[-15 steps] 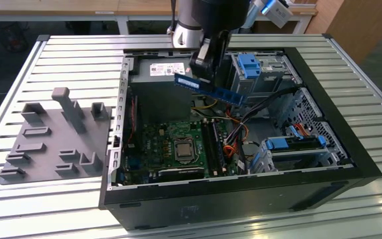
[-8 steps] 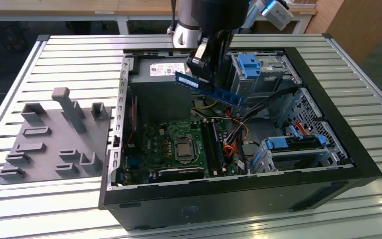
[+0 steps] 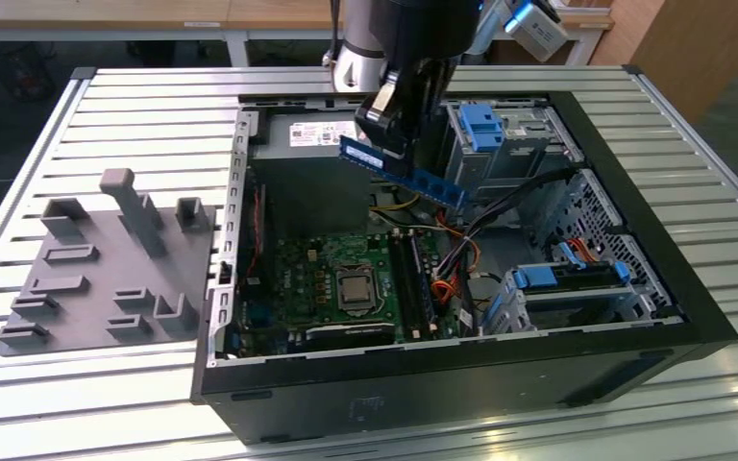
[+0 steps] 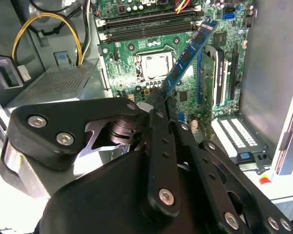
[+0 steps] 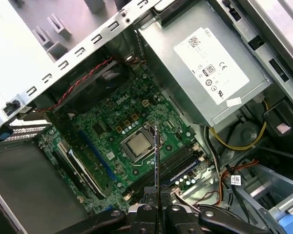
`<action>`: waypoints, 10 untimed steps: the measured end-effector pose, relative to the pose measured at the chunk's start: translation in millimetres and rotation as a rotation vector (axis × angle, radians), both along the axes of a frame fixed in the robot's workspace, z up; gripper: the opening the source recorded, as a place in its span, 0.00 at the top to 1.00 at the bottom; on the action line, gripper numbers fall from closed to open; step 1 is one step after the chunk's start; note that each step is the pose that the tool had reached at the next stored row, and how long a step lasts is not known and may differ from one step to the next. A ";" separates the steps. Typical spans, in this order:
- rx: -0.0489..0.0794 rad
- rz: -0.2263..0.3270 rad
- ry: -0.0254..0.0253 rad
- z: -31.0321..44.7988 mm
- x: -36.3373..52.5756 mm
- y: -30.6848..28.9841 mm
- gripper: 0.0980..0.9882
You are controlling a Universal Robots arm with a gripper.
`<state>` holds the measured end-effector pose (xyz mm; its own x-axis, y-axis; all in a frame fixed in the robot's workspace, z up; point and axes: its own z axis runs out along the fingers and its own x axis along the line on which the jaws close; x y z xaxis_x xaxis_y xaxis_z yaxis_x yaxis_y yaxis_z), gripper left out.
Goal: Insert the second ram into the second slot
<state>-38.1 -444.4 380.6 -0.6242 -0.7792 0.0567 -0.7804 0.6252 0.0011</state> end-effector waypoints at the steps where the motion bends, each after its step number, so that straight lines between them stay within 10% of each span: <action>1: 0.000 -0.008 0.0000 0.0 0.0 0.0 0.96; 10: 0.000 -0.069 0.0000 0.0 0.0 0.0 0.96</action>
